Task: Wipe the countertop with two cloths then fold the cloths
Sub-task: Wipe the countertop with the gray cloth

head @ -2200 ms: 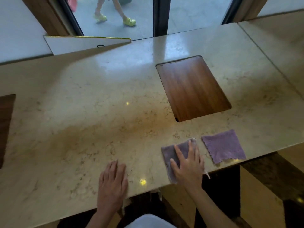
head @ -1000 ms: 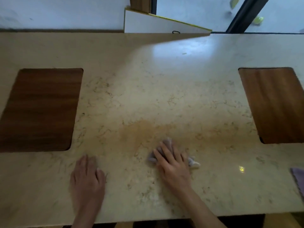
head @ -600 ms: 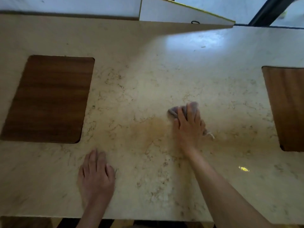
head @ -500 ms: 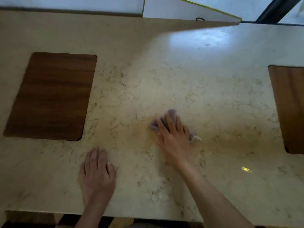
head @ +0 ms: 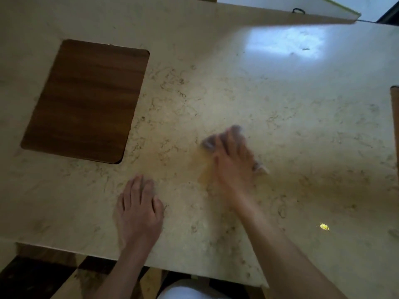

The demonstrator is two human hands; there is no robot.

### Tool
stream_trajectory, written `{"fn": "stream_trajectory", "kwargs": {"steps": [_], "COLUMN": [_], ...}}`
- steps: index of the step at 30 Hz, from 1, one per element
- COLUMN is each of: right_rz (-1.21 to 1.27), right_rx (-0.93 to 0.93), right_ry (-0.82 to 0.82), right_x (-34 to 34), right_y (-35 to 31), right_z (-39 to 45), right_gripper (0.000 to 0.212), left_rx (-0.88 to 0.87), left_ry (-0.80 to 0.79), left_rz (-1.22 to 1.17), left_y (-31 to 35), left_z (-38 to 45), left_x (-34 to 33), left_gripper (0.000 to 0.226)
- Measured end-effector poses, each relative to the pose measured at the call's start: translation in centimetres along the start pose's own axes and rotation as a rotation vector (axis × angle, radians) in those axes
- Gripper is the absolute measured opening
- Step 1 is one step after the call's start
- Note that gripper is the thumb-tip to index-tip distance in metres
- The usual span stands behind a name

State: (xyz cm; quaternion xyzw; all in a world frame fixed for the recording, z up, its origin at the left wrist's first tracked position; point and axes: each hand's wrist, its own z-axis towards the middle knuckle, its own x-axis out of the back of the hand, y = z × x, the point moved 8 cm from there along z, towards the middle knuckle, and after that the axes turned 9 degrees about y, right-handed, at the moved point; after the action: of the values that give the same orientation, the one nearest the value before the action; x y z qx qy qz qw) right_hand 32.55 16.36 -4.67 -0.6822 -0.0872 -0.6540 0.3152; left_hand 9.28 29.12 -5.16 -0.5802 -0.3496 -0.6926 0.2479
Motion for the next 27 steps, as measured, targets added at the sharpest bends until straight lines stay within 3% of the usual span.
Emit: {"fn": "stream_trajectory", "kwargs": {"steps": [3,4,6,9,12,14,16,19,21,24,27], "right_rz": [0.009,0.004,-0.04,-0.13,-0.143,-0.1,-0.028,-0.032,-0.048,-0.116,-0.144], "right_rx": [0.369,0.394,0.217,-0.24,-0.388,-0.188,0.13,0.489,0.386,0.023,0.041], "right_ry": [-0.089,-0.108,-0.121,-0.003,0.079,0.103,0.005,-0.092,-0.149,-0.064,0.04], "right_x": [-1.4,-1.6,-0.7,1.8,2.2,1.4,-0.9,-2.8,-2.7,-1.8,-2.4], "right_y": [-4.8,-3.9,0.7,8.3,6.1,-0.7,-7.7,-10.7,-7.5,-2.9,-6.2], "right_z": [-3.2,-3.5,-2.8,-1.2,0.0,-0.2,-3.0,-6.8,-4.1,3.8,8.2], "right_gripper": [0.051,0.052,0.052,0.054,0.055,0.046,0.048,0.054,0.055,0.052,0.048], "left_rx": [-0.012,-0.011,-0.009,0.036,0.07,0.032,-0.047,-0.101,-0.101,-0.108,-0.1], "left_ry": [0.017,0.03,0.053,0.092,0.06,0.0,-0.017,0.004,0.016,0.015,0.008], "left_rz": [-0.054,-0.1,-0.209,-0.241,-0.144,-0.099,-0.04,-0.009,-0.005,-0.002,-0.002], "left_y": [0.0,-0.2,-1.2,-5.1,-9.1,-9.8,-9.5,-9.4,-9.5,-9.4,-9.5], "left_z": [-0.1,0.1,0.4,3.0,6.4,7.8,8.3,8.3,8.3,8.4,8.4], "left_x": [0.1,0.3,1.1,3.0,2.8,1.7,1.0,0.9,1.0,0.9,0.8], "left_gripper": [0.047,0.045,0.041,0.05,0.057,0.058,0.056,0.054,0.054,0.054,0.053]}}
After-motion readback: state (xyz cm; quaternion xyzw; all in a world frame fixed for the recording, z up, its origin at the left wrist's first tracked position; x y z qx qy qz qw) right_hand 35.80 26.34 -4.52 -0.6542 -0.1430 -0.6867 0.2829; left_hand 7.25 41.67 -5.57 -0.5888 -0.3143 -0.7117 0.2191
